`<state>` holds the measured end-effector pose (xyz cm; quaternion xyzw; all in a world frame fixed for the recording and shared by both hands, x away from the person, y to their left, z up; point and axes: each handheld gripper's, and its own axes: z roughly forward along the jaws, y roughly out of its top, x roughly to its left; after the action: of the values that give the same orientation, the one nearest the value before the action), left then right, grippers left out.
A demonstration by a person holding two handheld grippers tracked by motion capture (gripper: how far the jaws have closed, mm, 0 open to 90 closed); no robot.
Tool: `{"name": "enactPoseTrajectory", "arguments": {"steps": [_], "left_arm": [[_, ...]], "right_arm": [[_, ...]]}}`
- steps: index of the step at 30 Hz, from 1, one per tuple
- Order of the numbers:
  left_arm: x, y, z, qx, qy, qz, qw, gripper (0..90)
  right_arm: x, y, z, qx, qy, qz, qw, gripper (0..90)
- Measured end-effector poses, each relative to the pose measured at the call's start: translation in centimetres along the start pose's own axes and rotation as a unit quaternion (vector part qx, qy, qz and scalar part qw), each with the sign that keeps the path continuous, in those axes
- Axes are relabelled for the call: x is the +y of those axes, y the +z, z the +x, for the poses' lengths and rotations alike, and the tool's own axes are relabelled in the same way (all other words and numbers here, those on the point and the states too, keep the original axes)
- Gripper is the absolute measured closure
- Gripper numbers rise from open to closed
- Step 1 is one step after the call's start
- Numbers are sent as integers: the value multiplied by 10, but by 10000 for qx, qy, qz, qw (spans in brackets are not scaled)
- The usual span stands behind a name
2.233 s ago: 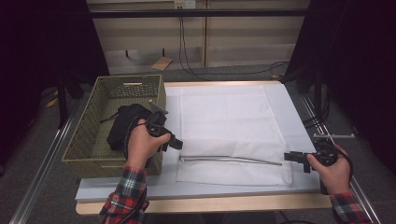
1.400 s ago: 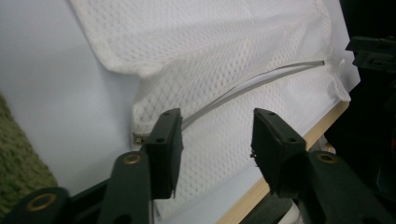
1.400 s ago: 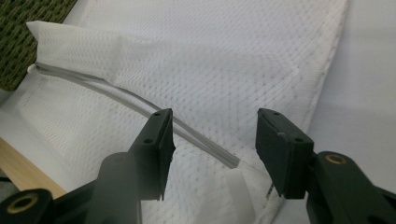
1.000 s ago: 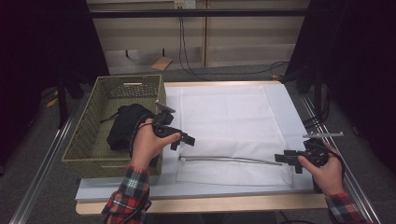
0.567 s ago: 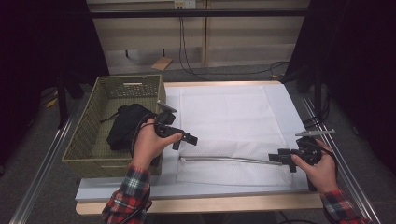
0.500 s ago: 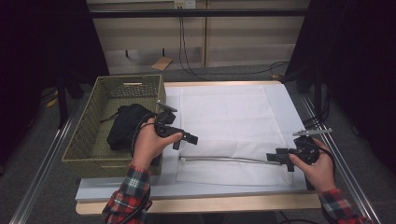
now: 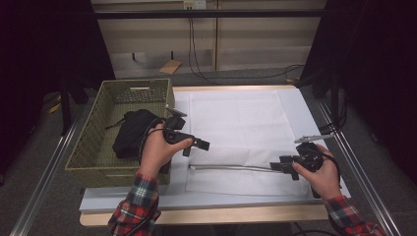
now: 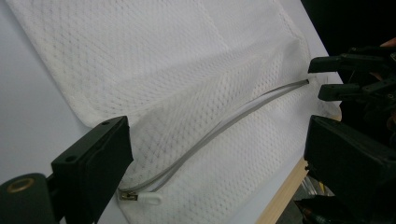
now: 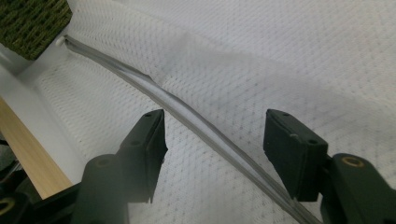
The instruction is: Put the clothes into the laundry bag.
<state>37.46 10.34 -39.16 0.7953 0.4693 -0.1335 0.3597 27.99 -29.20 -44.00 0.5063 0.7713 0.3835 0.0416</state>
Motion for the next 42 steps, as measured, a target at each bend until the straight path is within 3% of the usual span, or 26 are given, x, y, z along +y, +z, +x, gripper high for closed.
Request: {"name": "enactPoseTrajectory", "arguments": {"steps": [14,20,30,42], "left_arm": [[-1,0,1,21,38,-35,10000,59],[-1,0,2,71,134,-5,9999,65],[-2,-1,1,70,135,-29,9999,68],[-2,1,3,64,199,91,9997,77]], "right_arm": [[9,25,15,157,-349,163,9991,526],[15,39,23,278,-519,263,9979,522],[17,54,28,308,-561,364,9973,513],[18,69,27,146,-662,456,9967,556]]}}
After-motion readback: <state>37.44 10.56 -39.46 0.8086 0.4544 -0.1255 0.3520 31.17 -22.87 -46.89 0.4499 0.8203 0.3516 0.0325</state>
